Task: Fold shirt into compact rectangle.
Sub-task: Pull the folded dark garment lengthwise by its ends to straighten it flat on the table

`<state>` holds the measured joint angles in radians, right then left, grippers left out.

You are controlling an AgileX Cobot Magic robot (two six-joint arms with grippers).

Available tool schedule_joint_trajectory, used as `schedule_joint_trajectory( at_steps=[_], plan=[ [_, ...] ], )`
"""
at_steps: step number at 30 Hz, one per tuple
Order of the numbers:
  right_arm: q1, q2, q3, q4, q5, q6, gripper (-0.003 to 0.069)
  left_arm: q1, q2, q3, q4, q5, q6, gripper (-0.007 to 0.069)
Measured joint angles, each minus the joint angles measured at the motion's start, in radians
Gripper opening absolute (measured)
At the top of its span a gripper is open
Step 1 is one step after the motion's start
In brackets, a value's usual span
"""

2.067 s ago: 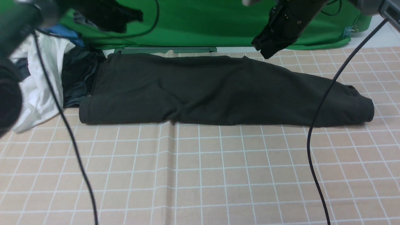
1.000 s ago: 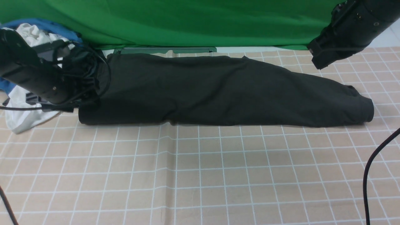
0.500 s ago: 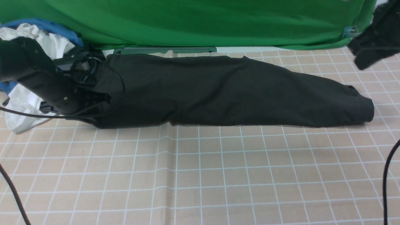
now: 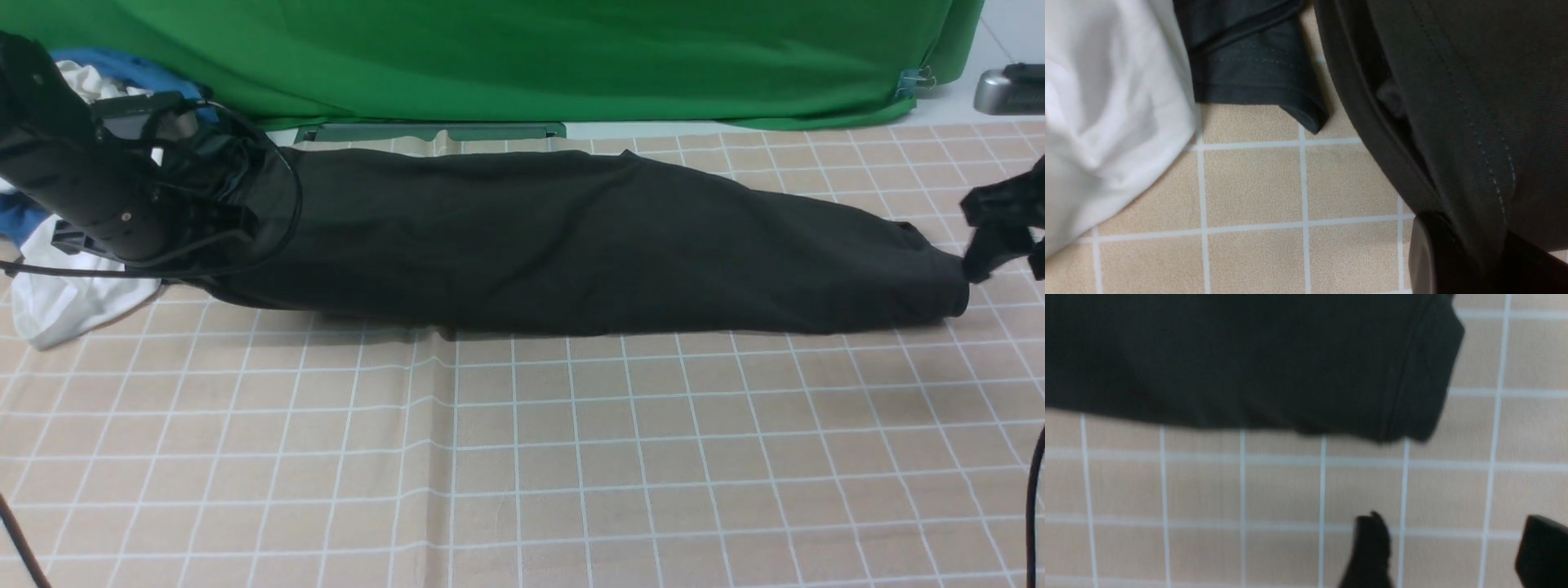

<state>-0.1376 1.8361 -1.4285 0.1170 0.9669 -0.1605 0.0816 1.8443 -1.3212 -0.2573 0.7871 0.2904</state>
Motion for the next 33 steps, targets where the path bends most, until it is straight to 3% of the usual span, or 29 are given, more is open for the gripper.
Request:
schedule_joint_trajectory(
  at_steps=[3, 8, 11, 12, 13, 15, 25, 33],
  plan=[
    [0.000, 0.069, 0.000, 0.009, -0.085, 0.001, 0.0575, 0.000, 0.000, 0.000, 0.001, 0.000, 0.000, 0.0036],
    [0.000, 0.151, 0.000, 0.054, -0.164, -0.006, 0.0547, 0.000, 0.000, 0.000, 0.000, 0.000, 0.000, 0.0036],
    [0.000, 0.194, 0.000, 0.108, -0.175, -0.055, 0.0395, 0.000, 0.000, 0.000, -0.029, -0.001, 0.000, 0.0036],
    [0.000, 0.197, 0.000, 0.113, -0.175, -0.085, 0.0233, 0.001, 0.000, -0.004, -0.039, 0.008, 0.000, 0.0036],
    [0.000, 0.197, 0.000, 0.115, -0.174, -0.098, 0.0165, 0.002, -0.002, -0.013, -0.043, 0.022, 0.000, 0.0036],
    [0.000, 0.185, 0.000, 0.110, -0.164, -0.114, 0.0084, 0.004, -0.015, -0.034, -0.046, 0.057, -0.005, 0.0036],
    [0.000, -0.054, 0.024, 0.003, 0.097, -0.091, 0.0064, 0.006, -0.208, 0.011, 0.065, 0.255, -0.170, 0.0036],
    [0.000, -0.206, 0.296, -0.014, 0.209, -0.056, 0.0063, 0.006, -0.419, 0.344, 0.166, 0.312, -0.263, 0.0036]
  ],
)
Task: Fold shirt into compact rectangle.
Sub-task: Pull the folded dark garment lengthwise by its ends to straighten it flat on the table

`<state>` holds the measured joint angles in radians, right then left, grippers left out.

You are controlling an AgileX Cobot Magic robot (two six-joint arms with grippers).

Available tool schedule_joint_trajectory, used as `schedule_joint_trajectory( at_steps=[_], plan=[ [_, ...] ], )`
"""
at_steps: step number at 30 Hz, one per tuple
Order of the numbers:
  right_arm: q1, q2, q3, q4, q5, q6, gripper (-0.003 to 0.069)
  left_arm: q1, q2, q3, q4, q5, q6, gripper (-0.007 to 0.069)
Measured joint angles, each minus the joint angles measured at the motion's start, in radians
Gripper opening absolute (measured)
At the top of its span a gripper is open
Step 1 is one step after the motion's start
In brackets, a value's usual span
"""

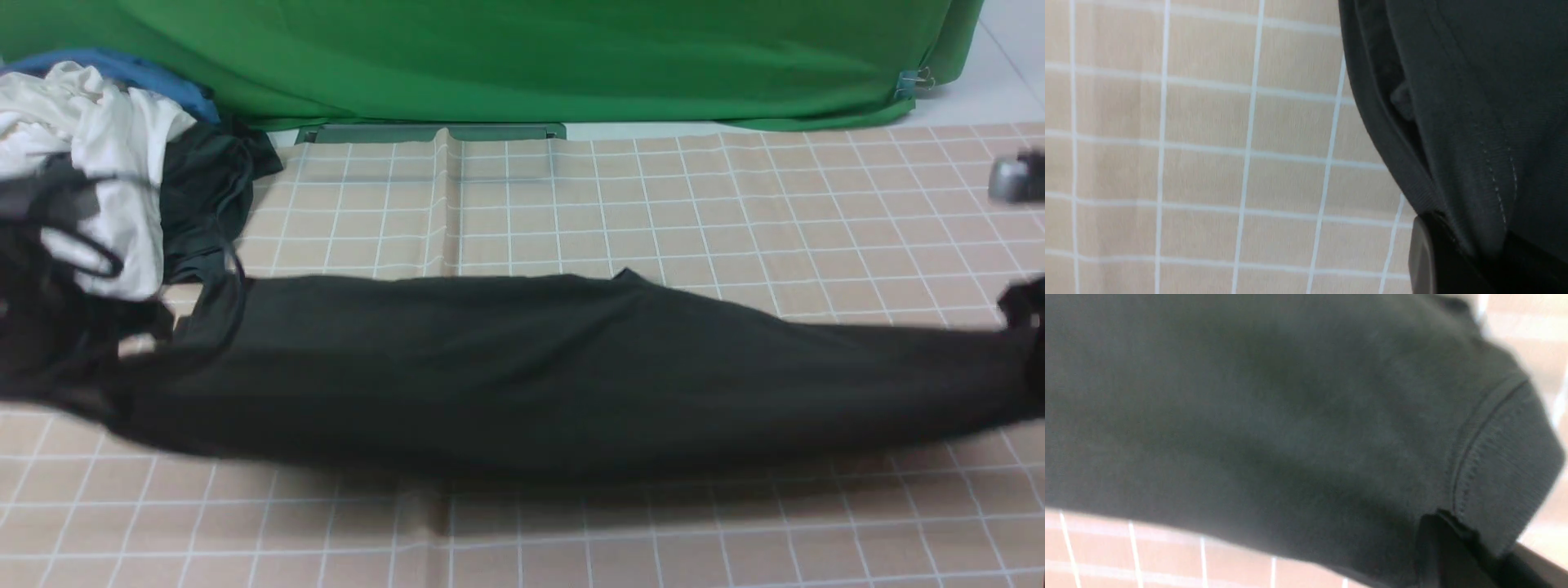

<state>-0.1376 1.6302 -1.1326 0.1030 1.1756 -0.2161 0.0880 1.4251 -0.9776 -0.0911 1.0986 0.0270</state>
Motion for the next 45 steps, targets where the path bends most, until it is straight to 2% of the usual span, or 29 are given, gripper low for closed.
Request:
schedule_joint_trajectory(
  at_steps=[4, 9, 12, 16, 18, 21, 24, 25, 27, 29, 30, 31, 33, 36, 40, 43, 45],
  plan=[
    [0.000, -0.009, 0.131, -0.005, -0.010, 0.002, 0.0064, 0.000, -0.032, 0.092, 0.006, 0.000, -0.002, 0.0036],
    [0.000, -0.010, 0.231, -0.014, -0.077, 0.003, 0.0118, 0.000, -0.039, 0.128, 0.029, 0.002, -0.002, 0.0054],
    [0.000, -0.010, 0.235, -0.024, -0.091, 0.004, 0.0209, 0.000, -0.042, 0.128, 0.040, 0.002, -0.002, 0.0133],
    [0.000, -0.010, 0.234, -0.079, -0.078, 0.056, 0.0362, 0.000, -0.055, 0.128, 0.103, -0.002, -0.002, 0.0295],
    [0.000, -0.011, 0.214, -0.103, -0.068, 0.090, 0.0403, 0.000, -0.063, 0.128, 0.141, -0.023, -0.007, 0.0370],
    [0.000, -0.012, 0.160, -0.083, -0.083, 0.117, 0.0419, 0.000, -0.067, 0.128, 0.136, -0.075, -0.027, 0.0405],
    [0.000, -0.016, 0.128, -0.025, -0.122, 0.111, 0.0424, 0.000, -0.070, 0.128, 0.080, -0.110, -0.021, 0.0394],
    [0.000, -0.011, 0.110, 0.026, -0.155, 0.088, 0.0427, -0.006, -0.070, 0.128, 0.031, -0.119, 0.009, 0.0370],
    [0.000, 0.007, 0.080, 0.077, -0.181, 0.049, 0.0428, -0.036, -0.070, 0.128, -0.024, -0.117, 0.063, 0.0293],
    [0.001, 0.046, 0.045, 0.099, -0.192, 0.019, 0.0428, -0.078, -0.065, 0.128, -0.051, -0.107, 0.076, 0.0178],
    [0.005, 0.081, 0.021, 0.103, -0.196, 0.000, 0.0428, -0.117, -0.055, 0.128, -0.060, -0.108, 0.077, 0.0086],
    [0.007, 0.090, 0.018, 0.103, -0.198, -0.003, 0.0428, -0.122, -0.053, 0.128, -0.061, -0.108, 0.077, 0.0086],
    [0.022, 0.132, -0.005, 0.104, -0.205, -0.029, 0.0428, -0.172, -0.030, 0.128, -0.069, -0.115, 0.074, 0.0033],
    [0.066, 0.184, -0.023, 0.104, -0.211, -0.080, 0.0428, -0.222, 0.023, 0.130, -0.072, -0.146, 0.057, 0.0015],
    [0.125, 0.231, -0.028, 0.089, -0.247, -0.113, 0.0418, -0.232, 0.103, 0.132, -0.076, -0.179, 0.047, 0.0015],
    [0.154, 0.246, -0.030, 0.067, -0.286, -0.125, 0.0331, -0.232, 0.154, 0.135, -0.070, -0.204, 0.046, 0.0015],
    [0.164, 0.250, -0.030, 0.063, -0.302, -0.126, 0.0223, -0.233, 0.174, 0.135, -0.071, -0.212, 0.046, 0.0015]
  ],
)
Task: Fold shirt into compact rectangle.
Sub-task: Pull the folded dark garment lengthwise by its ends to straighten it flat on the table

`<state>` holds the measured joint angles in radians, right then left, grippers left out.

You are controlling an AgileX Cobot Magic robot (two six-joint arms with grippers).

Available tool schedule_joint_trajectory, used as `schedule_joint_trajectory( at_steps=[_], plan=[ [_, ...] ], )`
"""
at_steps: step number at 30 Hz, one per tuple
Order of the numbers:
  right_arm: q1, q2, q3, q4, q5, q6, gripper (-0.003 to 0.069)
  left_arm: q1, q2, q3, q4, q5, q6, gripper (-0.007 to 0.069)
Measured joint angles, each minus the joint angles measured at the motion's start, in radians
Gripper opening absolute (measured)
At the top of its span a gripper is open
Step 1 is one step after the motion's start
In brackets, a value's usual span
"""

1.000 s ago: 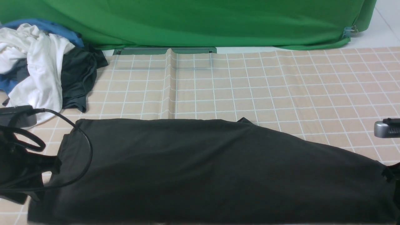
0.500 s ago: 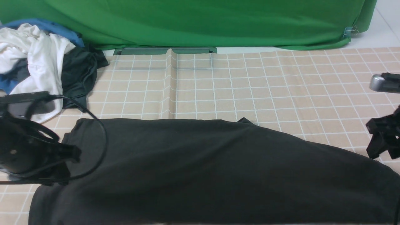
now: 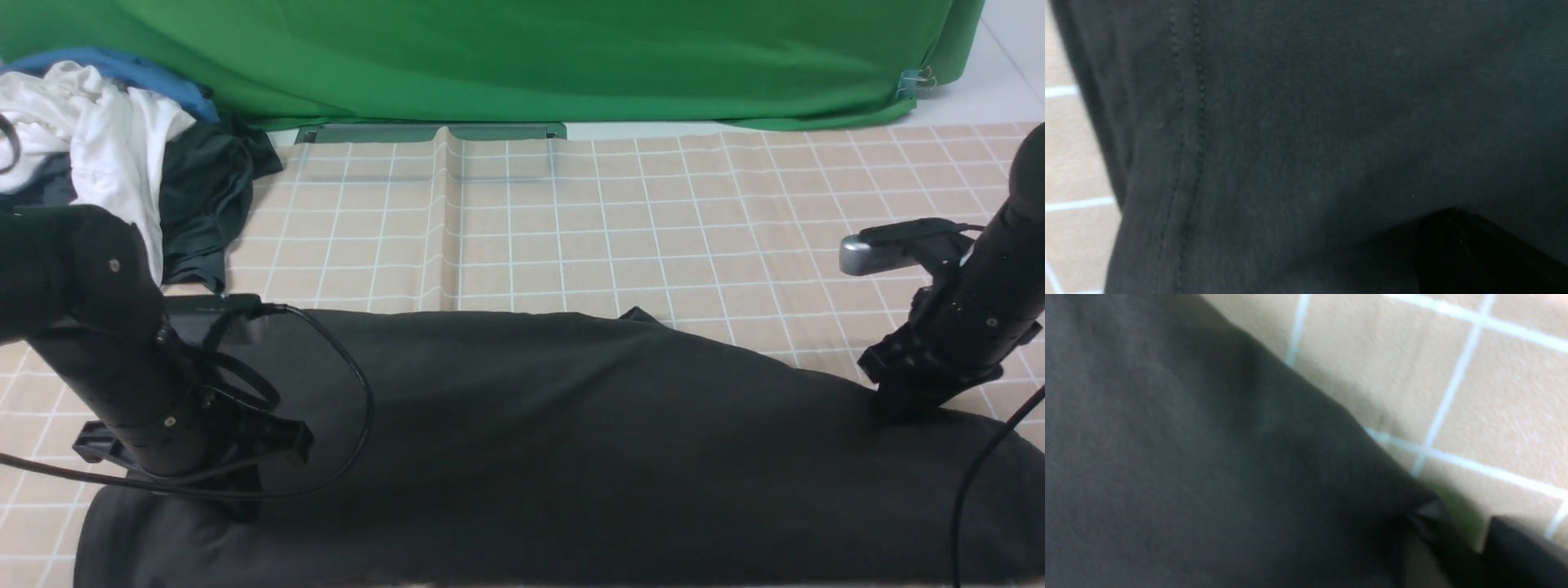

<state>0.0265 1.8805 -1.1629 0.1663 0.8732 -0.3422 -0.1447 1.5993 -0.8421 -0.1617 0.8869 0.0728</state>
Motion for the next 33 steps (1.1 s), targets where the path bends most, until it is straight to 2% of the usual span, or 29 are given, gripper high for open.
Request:
schedule_joint_trajectory(
  at_steps=[1, 2, 3, 5, 12, 16, 19, 23, 26, 27, 28, 33],
  plan=[
    [0.002, 0.000, 0.000, -0.001, -0.007, -0.001, 0.0164, 0.000, 0.008, 0.000, 0.000, -0.003, 0.000, 0.0015],
    [0.002, 0.000, 0.000, -0.001, -0.009, -0.001, 0.0152, 0.000, 0.008, 0.000, 0.000, -0.003, 0.000, 0.0015],
    [0.002, 0.000, -0.004, -0.006, -0.011, -0.001, 0.0090, 0.000, 0.013, 0.000, 0.000, -0.010, 0.000, 0.0015],
    [0.002, -0.002, -0.009, -0.022, -0.008, 0.003, 0.0052, 0.000, 0.014, 0.000, 0.000, -0.015, 0.000, 0.0015],
    [0.002, -0.059, -0.020, -0.134, -0.001, 0.083, 0.0052, 0.000, 0.015, 0.000, -0.004, -0.024, 0.006, 0.0015],
    [0.002, -0.063, -0.021, -0.150, -0.012, 0.096, 0.0055, 0.000, 0.015, 0.000, -0.004, -0.024, 0.009, 0.0017],
    [0.002, -0.047, -0.021, -0.158, -0.029, 0.103, 0.0099, 0.000, 0.015, 0.000, -0.004, -0.024, 0.009, 0.0017],
    [0.002, -0.029, -0.032, -0.225, -0.064, 0.164, 0.0303, 0.000, 0.014, 0.000, -0.004, -0.024, 0.009, 0.0017],
    [0.002, -0.035, -0.076, -0.282, 0.033, 0.279, 0.0481, 0.000, -0.009, 0.000, -0.004, -0.032, 0.009, 0.0018],
    [0.002, -0.037, -0.080, -0.286, 0.043, 0.283, 0.0489, 0.000, -0.012, 0.000, -0.004, -0.034, 0.009, 0.0018],
    [0.000, -0.057, -0.090, -0.294, 0.118, 0.303, 0.0536, 0.000, -0.049, 0.000, -0.004, -0.040, 0.009, 0.0018],
    [-0.024, -0.131, -0.065, -0.288, 0.220, 0.325, 0.0563, 0.000, -0.194, 0.000, -0.009, -0.017, 0.009, 0.0018]
  ],
)
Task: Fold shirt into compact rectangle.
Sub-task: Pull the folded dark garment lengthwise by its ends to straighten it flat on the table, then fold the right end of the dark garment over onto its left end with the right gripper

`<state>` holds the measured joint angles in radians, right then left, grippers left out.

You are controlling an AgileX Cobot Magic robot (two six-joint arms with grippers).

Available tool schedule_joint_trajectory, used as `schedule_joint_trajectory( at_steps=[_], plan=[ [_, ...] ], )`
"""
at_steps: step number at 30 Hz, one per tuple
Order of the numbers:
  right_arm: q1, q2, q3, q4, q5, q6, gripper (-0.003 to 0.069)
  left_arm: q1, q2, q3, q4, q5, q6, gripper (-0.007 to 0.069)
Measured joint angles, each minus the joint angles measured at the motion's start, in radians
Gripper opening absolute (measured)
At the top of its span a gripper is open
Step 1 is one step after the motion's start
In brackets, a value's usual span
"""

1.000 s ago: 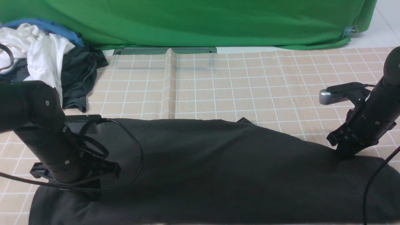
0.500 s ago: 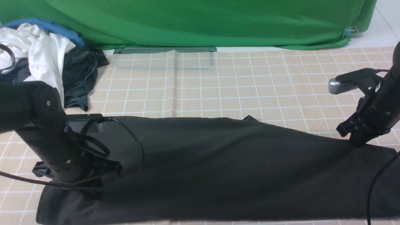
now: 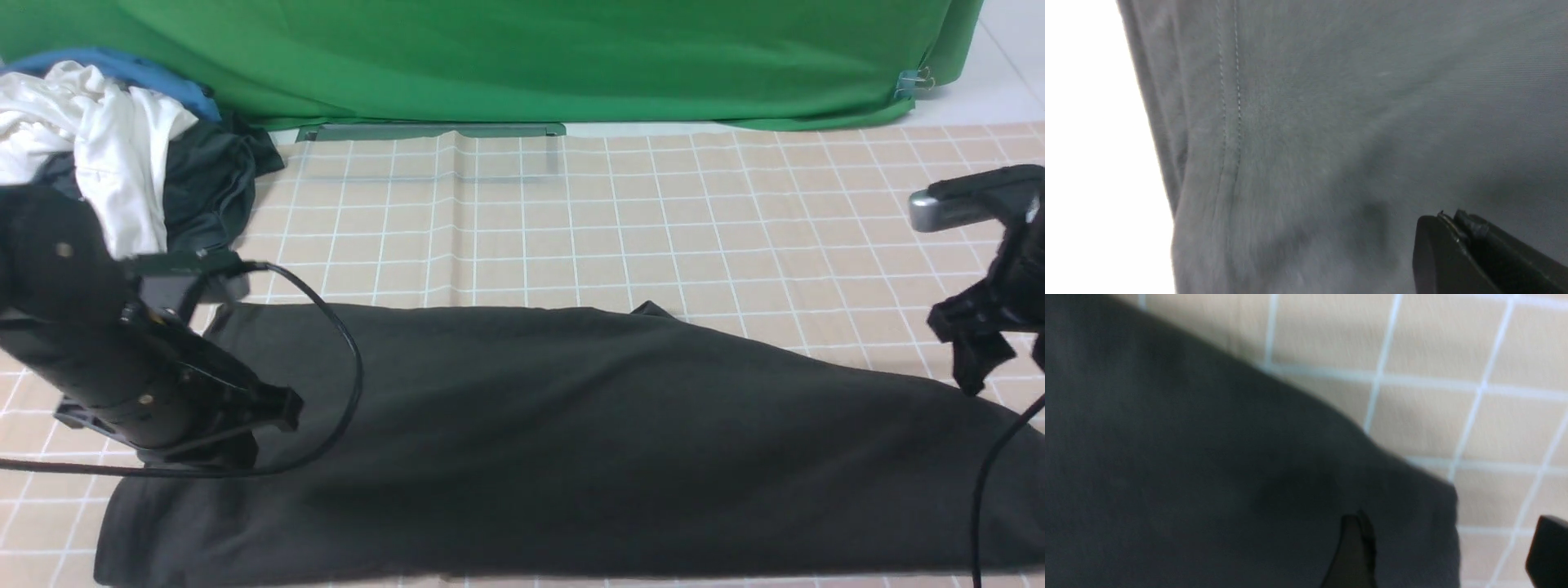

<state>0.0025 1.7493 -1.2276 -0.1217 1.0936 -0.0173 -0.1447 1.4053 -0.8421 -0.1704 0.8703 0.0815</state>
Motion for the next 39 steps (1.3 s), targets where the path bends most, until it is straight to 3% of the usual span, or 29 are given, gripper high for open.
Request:
schedule_joint_trajectory(
  at_steps=[9, 14, 19, 22, 25, 26, 27, 35, 39],
  plan=[
    [-0.113, -0.059, 0.246, 0.045, -0.130, 0.025, 0.0591, 0.000, -0.283, 0.011, -0.008, 0.063, -0.002, 0.0018],
    [-0.127, -0.059, 0.347, 0.137, -0.291, -0.004, 0.0590, 0.000, -0.425, 0.057, -0.019, 0.063, -0.002, 0.0018],
    [-0.129, -0.042, 0.352, 0.155, -0.315, -0.025, 0.0578, 0.000, -0.485, 0.082, -0.021, 0.060, -0.002, 0.0018],
    [-0.130, -0.031, 0.347, 0.175, -0.311, -0.059, 0.0466, 0.000, -0.493, 0.084, -0.026, 0.064, -0.002, 0.0018],
    [-0.128, -0.030, 0.346, 0.201, -0.304, -0.078, 0.0278, 0.000, -0.494, 0.084, -0.033, 0.069, -0.002, 0.0018],
    [-0.128, -0.035, 0.345, 0.211, -0.298, -0.090, 0.0144, 0.000, -0.494, 0.084, -0.041, 0.070, -0.002, 0.0018],
    [-0.127, -0.040, 0.344, 0.205, -0.294, -0.091, 0.0107, 0.000, -0.495, 0.084, -0.045, 0.070, -0.002, 0.0018],
    [-0.108, -0.217, 0.284, 0.210, -0.217, -0.055, 0.0099, 0.000, -0.495, 0.084, -0.050, 0.085, -0.002, 0.0018],
    [-0.008, -0.297, 0.201, 0.263, -0.191, -0.037, 0.0099, 0.000, -0.496, 0.084, -0.049, 0.084, -0.002, 0.0018]
  ],
)
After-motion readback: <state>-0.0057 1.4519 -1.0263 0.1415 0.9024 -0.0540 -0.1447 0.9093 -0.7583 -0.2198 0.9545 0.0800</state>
